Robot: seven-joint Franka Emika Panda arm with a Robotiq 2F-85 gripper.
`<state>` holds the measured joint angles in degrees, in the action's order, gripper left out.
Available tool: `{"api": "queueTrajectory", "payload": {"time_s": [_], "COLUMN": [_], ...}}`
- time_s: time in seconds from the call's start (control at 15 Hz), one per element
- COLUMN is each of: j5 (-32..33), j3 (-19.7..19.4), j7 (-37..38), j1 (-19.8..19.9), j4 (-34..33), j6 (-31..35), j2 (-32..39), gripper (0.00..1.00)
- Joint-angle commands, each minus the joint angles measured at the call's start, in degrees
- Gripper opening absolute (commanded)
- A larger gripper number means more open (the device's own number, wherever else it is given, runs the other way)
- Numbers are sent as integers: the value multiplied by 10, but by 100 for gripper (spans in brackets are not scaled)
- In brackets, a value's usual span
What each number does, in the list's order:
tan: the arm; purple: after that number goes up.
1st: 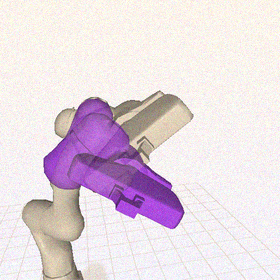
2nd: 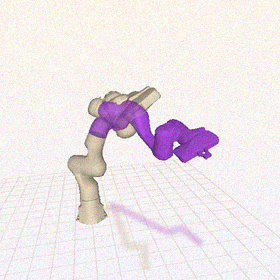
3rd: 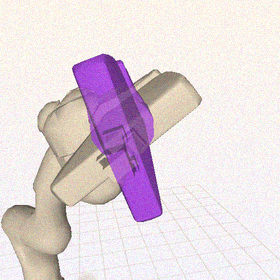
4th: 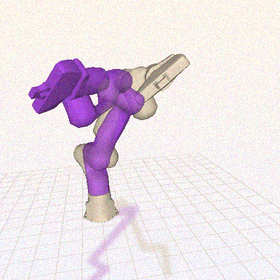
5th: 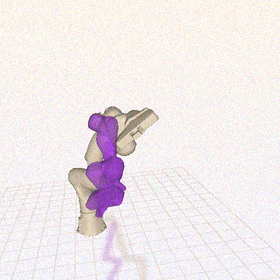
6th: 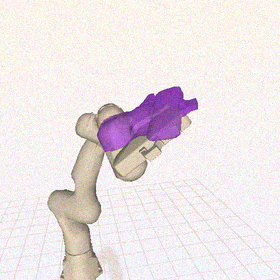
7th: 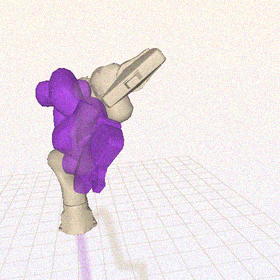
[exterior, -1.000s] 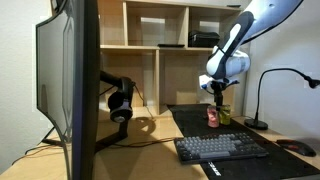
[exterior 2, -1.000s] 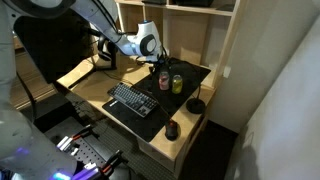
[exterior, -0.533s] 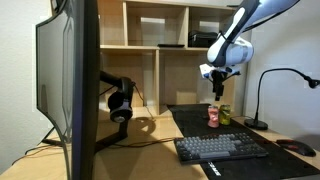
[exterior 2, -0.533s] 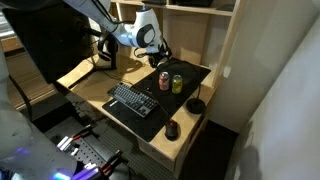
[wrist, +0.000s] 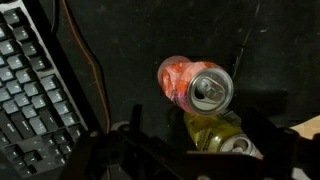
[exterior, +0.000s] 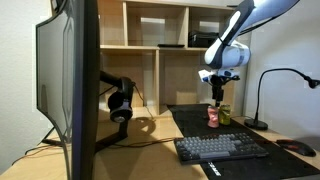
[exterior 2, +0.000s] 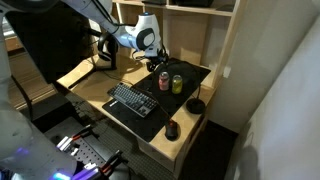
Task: Pick the two bottles and move them to the left on the desk, then turn on the desk lamp
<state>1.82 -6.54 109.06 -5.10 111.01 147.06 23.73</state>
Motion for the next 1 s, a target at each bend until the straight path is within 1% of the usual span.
{"api": "queueTrajectory", "payload": {"time_s": [0.0, 0.13, 0.4, 0.53, 0.8, 0.93], "j5": [5, -9, -6, -3, 14, 27], "j3": [-6, 0, -12, -17, -32, -43], "j7": [7, -1, -1, -4, -9, -6], "j1": [-10, -7, -14, -17, -25, -30], "j4": [-18, -28, -42, -38, -15, -15], "j6": [21, 30, 63, 74, 62, 81], "j2": [42, 63, 84, 80, 50, 49], "gripper": [100, 100, 100, 100, 100, 100]}}
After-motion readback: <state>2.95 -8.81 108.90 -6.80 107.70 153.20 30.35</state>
